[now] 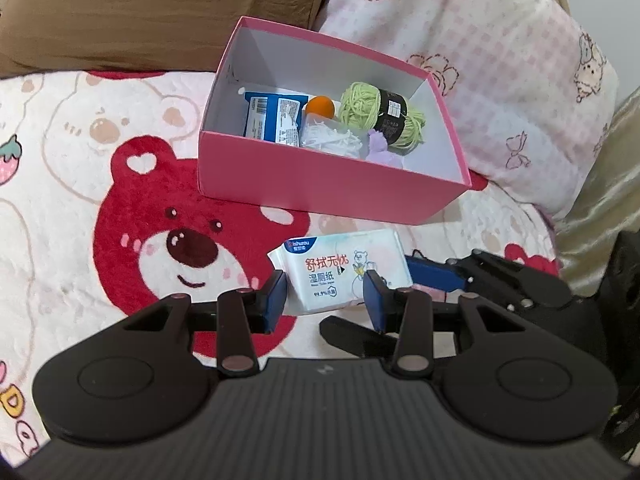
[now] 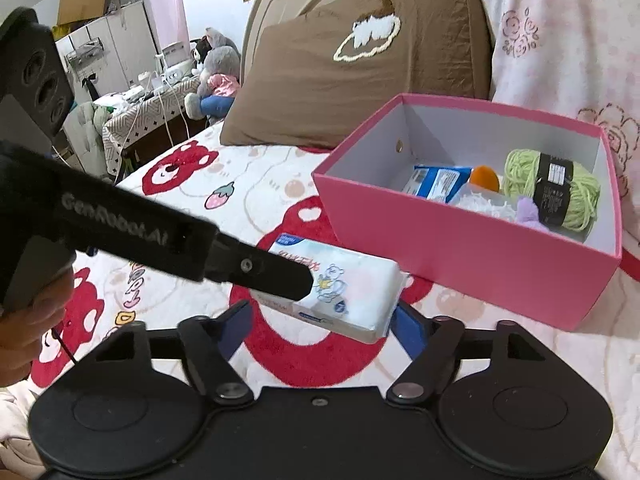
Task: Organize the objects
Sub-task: 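Lift the wet-wipe packet with the left gripper and carry it over the pink box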
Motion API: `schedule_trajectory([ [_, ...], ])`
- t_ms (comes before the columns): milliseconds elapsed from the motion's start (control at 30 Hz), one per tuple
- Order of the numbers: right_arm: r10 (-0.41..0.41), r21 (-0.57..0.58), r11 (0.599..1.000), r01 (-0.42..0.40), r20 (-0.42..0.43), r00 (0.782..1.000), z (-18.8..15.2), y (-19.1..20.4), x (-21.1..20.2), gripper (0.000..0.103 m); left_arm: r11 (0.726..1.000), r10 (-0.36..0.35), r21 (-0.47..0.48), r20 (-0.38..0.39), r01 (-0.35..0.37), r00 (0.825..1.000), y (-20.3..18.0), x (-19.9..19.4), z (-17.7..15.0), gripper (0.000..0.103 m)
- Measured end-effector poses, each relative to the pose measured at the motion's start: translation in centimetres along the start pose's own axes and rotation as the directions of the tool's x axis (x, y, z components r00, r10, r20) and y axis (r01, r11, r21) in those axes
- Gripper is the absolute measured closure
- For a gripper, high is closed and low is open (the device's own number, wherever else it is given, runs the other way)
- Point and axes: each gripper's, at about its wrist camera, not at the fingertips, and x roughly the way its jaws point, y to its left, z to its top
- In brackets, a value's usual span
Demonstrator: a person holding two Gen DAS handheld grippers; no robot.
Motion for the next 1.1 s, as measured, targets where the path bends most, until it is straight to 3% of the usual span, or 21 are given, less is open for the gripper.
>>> schedule_trajectory([
  [100,-0.010,-0.016,1.000,0.010,0.013,1.000,0.3,0.3,-0.3,0.030,1.000,0.015,0.012,0.012,-0.015,1.000,-0.4,0.0,-0.3,0.064],
  [233,-0.047,-0.034,0.998,0.047,0.004,0.999,0.4,0.6,-0.3,0.031,1.000,-0.016,-0.014,0.011,0.016,1.000,-0.1,-0.1,-0.3,0.064],
  [467,-0.044,-0.015,0.999,0.043,-0.017,0.999,1.2,1.1,-1.0,0.031,1.000,-0.018,0.024,0.032,0.018,0.999,-0.4,-2.0,0.1,0.064],
  [633,-0.015,0.029,0.999,0.016,-0.031,0.999,2.3,1.5,-1.7,0.029,0.997,-0.054,0.054,-0.021,0.055,0.998,0.0,-3.1,1.4,0.064],
  [967,-0.006,0.033,0.999,0.007,-0.007,1.000,5.6,2.3,-3.5,0.029,0.990,-0.072,0.126,0.004,0.071,0.997,-0.6,-5.9,4.2,0.064],
  [1100,-0.029,0.002,1.000,0.029,0.005,1.000,6.6,2.4,-3.5,0.029,0.985,-0.044,0.169,0.019,0.041,0.999,-1.2,-5.6,5.2,0.064],
])
